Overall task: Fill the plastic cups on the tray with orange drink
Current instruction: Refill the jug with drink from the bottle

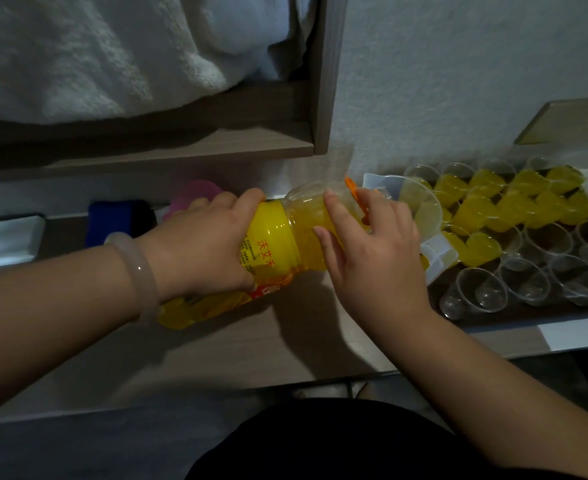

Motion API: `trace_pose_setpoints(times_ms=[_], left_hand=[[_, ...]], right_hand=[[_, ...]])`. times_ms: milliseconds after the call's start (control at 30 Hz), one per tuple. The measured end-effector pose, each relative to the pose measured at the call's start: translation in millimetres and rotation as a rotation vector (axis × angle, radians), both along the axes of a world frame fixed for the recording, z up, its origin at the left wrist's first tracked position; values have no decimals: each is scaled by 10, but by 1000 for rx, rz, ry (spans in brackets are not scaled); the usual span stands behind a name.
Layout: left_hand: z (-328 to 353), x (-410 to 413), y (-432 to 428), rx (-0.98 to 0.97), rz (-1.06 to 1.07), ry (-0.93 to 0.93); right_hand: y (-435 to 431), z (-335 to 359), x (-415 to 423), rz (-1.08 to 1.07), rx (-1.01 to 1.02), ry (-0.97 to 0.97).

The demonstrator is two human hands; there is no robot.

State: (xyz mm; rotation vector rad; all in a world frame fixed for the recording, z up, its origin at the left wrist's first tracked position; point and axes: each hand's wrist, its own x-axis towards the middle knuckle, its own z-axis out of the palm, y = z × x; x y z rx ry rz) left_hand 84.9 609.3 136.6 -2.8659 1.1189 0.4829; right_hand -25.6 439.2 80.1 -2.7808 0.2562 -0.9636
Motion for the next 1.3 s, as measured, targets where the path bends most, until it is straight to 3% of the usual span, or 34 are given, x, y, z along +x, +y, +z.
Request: trace_pose_setpoints(times_ms=[1300], left_hand=[[191,19,-131,87,-20,-41]], right_hand=[[-45,12,16,-6,129,-4]])
